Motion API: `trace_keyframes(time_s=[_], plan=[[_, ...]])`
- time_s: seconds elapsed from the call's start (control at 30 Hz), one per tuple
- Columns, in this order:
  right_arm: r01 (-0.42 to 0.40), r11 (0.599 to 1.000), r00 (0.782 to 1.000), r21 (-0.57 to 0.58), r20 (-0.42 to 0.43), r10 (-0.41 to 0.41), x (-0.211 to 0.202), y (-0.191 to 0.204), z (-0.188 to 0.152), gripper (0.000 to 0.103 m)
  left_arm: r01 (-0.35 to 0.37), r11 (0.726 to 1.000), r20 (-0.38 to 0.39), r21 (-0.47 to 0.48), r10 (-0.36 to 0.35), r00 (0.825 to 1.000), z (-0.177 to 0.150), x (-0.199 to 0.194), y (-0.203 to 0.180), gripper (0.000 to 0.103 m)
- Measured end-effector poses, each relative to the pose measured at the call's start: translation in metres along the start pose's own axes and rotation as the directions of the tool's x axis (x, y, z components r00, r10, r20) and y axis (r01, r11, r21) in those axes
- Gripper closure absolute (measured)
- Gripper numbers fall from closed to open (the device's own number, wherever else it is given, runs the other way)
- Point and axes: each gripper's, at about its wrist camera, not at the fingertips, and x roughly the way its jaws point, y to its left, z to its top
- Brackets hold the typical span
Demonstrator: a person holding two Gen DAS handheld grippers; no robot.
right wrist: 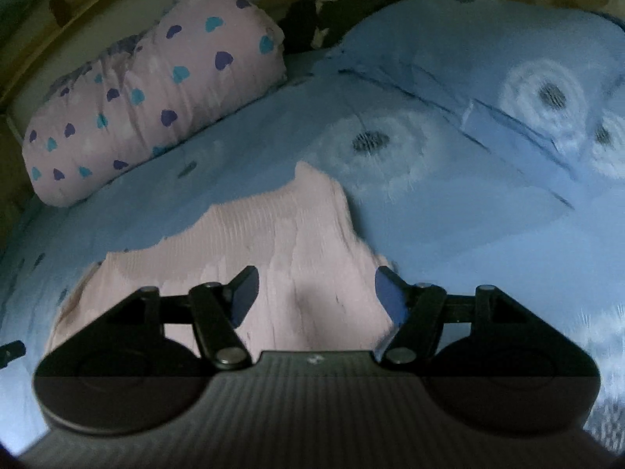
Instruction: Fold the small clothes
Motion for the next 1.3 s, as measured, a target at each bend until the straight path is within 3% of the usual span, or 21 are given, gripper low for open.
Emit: trace_keyframes(time_s=[0.13,0.33,0.5,0.77,0.93,1.3], plan=[[0.021,0.999,1.0,-0.025,-0.005,-0.021,-0.001,0.0,-0.017,0.035,-0.003,1.0,-0.015,0.013,0.003,1.0,-0.016,0.008,0.005,0.02],[0.042,0.999,0.998,-0.005,-0.036,-0.042,0.013,0.0,-0.019,0.035,-0.01,1.0,-0.022,0.016,0.011,1.0,-0.018,0.034,-0.001,0.02],[0.073,0.996,0.996,-0.055,-0.049,-0.076,0.024,0.008,-0.02,0.035,0.016,1.0,-0.029,-0.017,-0.016,0.999,-0.021,0.05,-0.006,0.02],[0.107,0.989,0.992,-0.099,-0.062,-0.113,0.039,0.016,-0.023,0.024,0.023,0.999,-0.046,-0.044,-0.025,0.999,-0.025,0.058,-0.004,0.019],[0.089,0.995,0.991,-0.05,-0.095,-0.093,0.054,0.008,-0.025,0.017,0.024,0.999,-0.046,-0.049,-0.026,0.999,-0.026,0.058,-0.004,0.019],[0.051,0.997,0.995,-0.064,-0.08,-0.056,0.063,0.01,-0.024,0.016,0.023,0.997,-0.046,-0.07,-0.026,0.999,-0.028,0.057,-0.004,0.019]])
